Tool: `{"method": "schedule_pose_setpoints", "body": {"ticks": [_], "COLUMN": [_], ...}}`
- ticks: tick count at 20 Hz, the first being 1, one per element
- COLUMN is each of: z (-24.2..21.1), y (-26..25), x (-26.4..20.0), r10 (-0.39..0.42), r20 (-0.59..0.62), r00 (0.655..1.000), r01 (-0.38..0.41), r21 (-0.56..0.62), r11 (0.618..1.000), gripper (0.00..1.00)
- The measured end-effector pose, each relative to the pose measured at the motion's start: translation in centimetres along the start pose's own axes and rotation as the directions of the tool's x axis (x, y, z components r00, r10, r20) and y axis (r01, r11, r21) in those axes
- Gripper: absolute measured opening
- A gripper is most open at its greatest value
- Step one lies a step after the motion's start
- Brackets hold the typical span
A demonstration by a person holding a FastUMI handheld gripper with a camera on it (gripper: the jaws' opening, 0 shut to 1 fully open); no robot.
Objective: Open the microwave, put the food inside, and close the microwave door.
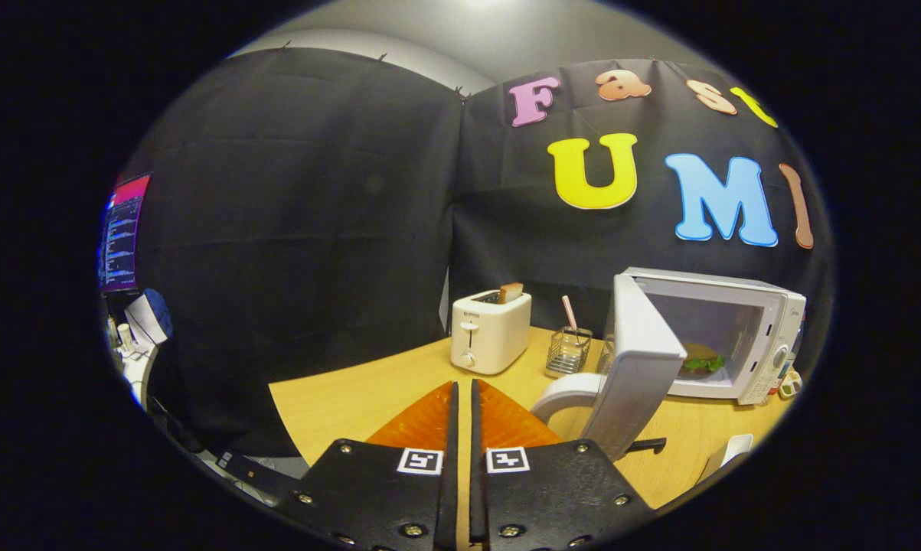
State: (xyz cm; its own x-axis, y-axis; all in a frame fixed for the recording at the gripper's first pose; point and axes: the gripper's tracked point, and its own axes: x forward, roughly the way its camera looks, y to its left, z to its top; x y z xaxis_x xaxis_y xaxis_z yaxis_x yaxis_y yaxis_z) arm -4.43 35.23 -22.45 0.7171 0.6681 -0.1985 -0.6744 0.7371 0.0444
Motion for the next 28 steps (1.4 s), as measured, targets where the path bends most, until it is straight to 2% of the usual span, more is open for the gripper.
{"method": "schedule_pose_setpoints", "body": {"ticks": [2,3,4,6,11,16,20,28], "z": [-1.3,-1.1,-1.2,-0.9,-0.1,-0.3,0.1,-0.1], "y": [-1.1,-1.2,-1.4,-2.7,-7.3,-14.7,-21.2,-31.5], "x": [0.5,-0.8,-0.2,-1.1,-3.1,-4.4,-4.9,-3.4], "r10": [-0.011,-0.003,-0.016,-0.064,-0.169,-0.31,-0.43,-0.578], "r20": [-0.012,-0.009,-0.003,0.02,0.049,0.044,0.05,0.036], "r00": [1.0,1.0,1.0,0.998,0.984,0.95,0.901,0.815], "r01": [0.012,0.003,0.016,0.064,0.169,0.31,0.429,0.572], "r21": [0.035,0.048,0.035,-0.013,-0.005,0.01,0.028,0.105], "r11": [0.999,0.999,0.999,0.998,0.986,0.951,0.903,0.813], "gripper": [0.07,0.04,0.02,0.02,0.02,0.02,0.02,0.02]}}
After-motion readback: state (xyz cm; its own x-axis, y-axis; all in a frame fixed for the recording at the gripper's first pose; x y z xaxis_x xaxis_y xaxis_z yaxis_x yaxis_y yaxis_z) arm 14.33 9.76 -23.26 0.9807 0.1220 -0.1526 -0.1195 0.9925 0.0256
